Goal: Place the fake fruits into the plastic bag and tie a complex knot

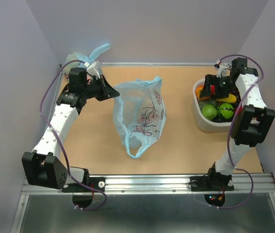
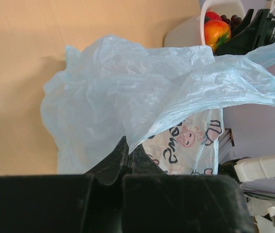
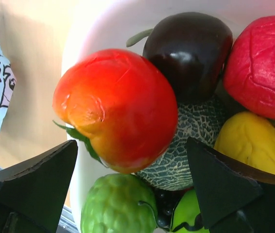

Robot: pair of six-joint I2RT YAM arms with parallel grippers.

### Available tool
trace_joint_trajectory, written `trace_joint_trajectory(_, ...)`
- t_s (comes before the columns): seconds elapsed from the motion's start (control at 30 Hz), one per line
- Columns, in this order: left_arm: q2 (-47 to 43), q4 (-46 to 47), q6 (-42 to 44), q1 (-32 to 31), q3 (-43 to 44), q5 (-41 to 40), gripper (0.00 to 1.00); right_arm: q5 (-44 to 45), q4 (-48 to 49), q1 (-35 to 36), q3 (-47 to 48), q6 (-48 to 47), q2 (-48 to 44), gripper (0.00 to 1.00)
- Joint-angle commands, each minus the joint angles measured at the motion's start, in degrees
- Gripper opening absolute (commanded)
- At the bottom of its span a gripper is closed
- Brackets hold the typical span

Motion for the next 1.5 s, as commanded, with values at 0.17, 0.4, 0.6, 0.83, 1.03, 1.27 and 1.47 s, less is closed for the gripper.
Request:
trace_joint_trajectory(0.17, -1.3, 2.3, 1.1, 0.3, -0.5, 0.6, 0.0, -4.5, 5.8, 0.2, -0.6, 3.1, 0.1, 0.95)
trace_joint_trajectory(0.4, -1.7, 2.6, 1.0, 0.4, -1.2, 0.6, 0.0, -6.7, 6.2, 0.2, 0.9, 3.3, 0.9, 0.68)
trace_joint_trajectory(0.6, -1.7, 2.5, 1.2, 0.4, -1.1, -0.1, 0.0, -6.0, 6.1, 0.2, -0.2, 3.2, -6.0, 0.32)
trace_joint_trajectory(0.83, -1.2, 2.9, 0.8, 0.4, -1.1, -0.3, 0.0, -13.5, 1.2, 0.2, 2.5, 2.3, -14.6, 0.22)
trace_joint_trajectory(1.03, -0.8, 3.1, 0.2, 0.3, -0.9, 0.3, 0.0, -18.1, -8.8, 12.9, 9.9, -3.3, -18.1, 0.22)
trace_joint_trajectory(1.27, 1.0, 4.8, -3.4, 0.4, -0.9, 2.2, 0.0, -5.5, -0.2, 40.2, 7.2, -1.8, -18.4, 0.24)
trace_joint_trajectory(1.47, 1.9, 5.6, -4.8, 0.5, -1.0, 3.1, 0.0, 1.3, 1.9, 48.0, 11.2, -4.0, -12.3, 0.68)
